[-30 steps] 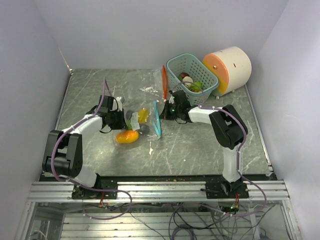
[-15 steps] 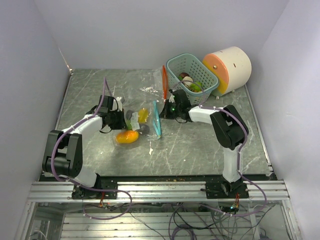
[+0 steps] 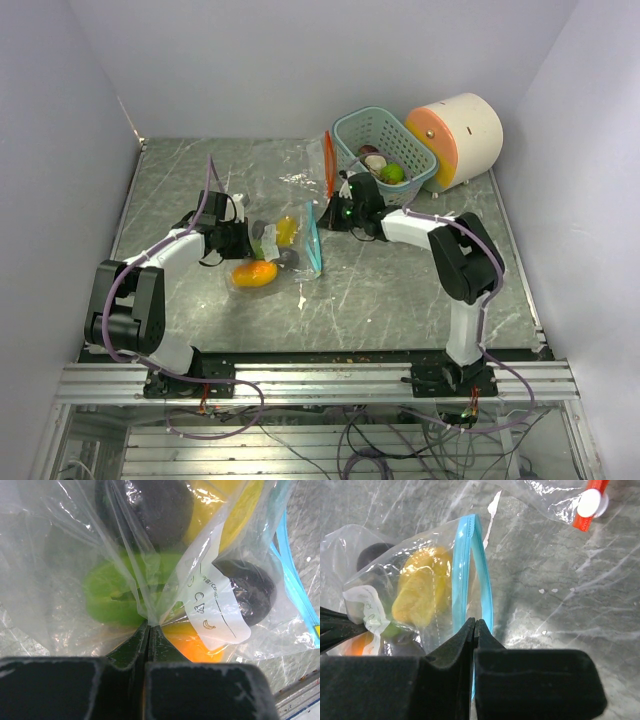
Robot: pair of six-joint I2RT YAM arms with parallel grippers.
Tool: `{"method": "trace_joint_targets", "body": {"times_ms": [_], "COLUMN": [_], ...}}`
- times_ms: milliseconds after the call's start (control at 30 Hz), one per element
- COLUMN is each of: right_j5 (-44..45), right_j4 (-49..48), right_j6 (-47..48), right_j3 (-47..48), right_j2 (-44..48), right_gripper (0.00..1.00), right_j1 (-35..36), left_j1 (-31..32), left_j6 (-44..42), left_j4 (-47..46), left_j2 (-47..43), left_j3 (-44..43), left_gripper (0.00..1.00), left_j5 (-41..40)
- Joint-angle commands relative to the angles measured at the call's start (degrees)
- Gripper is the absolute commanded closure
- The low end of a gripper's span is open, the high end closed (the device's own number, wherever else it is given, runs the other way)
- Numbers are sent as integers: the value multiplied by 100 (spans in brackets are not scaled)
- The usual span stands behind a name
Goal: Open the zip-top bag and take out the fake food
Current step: Adjust the zipper food storage bag at the center of the board, then pick up the fake fruit from the zipper food storage bag.
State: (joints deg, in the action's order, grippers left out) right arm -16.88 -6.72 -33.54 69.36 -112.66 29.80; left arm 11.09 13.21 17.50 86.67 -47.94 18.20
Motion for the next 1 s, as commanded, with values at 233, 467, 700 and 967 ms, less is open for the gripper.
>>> {"method": "trace_joint_targets", "body": {"times_ms": [233, 467, 700, 967], "right_j5": [-526, -776, -1890, -3092], "right_j4": [-280, -553, -1695, -3473], "right_j6": [-74, -22, -405, -1110], "right_j3": [568, 598, 621, 277], "right_j2": [-1052, -1364, -1771, -1749], "right_gripper": [100, 100, 91, 76], "right_j1": [-18, -46, -126, -125], "left_j1": [33, 33, 33, 33], "left_j6": [-124, -135, -156, -162], "left_j4": [151, 144, 163, 160], "left_j2": [69, 109, 122, 105], "left_j3": [-76, -57, -71, -64], "left_gripper": [93, 93, 93, 93], "left_j5": [-172, -141, -123, -143]}}
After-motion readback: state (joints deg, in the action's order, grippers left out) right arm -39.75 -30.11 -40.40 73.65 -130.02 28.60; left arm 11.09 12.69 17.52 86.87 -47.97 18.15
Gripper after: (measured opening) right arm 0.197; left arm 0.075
